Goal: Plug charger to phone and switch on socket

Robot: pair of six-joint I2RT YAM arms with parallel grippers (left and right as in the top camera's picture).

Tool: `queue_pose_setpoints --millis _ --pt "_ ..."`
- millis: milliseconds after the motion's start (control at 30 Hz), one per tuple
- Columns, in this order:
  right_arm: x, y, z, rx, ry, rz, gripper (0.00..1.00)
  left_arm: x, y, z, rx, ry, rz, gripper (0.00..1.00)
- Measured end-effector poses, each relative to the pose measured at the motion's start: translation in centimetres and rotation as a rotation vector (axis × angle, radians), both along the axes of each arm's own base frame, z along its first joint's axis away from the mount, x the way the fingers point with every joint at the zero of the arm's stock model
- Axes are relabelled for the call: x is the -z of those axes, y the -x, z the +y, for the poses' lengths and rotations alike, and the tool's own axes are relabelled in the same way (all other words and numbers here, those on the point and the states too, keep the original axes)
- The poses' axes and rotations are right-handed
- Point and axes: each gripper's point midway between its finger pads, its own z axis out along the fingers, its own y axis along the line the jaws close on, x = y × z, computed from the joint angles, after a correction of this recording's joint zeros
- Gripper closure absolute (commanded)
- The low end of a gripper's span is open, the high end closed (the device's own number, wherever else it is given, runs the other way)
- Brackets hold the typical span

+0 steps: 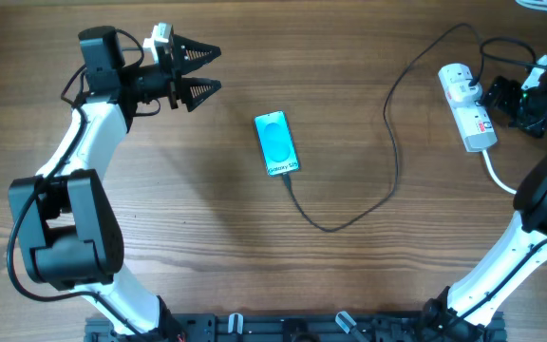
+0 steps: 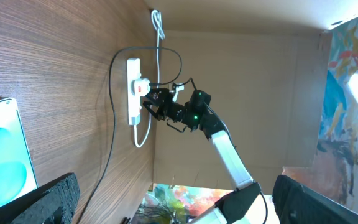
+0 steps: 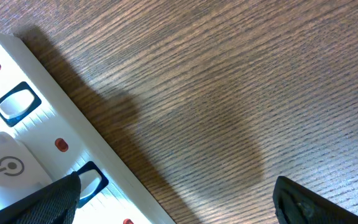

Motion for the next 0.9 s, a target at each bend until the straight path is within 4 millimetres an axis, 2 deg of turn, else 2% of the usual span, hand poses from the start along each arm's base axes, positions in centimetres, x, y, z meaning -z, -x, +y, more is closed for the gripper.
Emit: queue_pose_setpoints --millis 433,667,900 --pt "0.2 0.7 0.2 0.004 -0.016 0.026 0.00 0.0 0.0 0.0 0.000 0.000 0.000 0.00" --pt "0.0 0.0 -0.3 0.005 0.004 -0.004 0.00 0.0 0.0 0.0 0.000 0.000 0.000 0.00" --pt "-0.1 -0.2 0.5 -0.008 -0.026 -0.012 0.00 0.0 0.0 0.0 0.000 0.000 0.000 0.00"
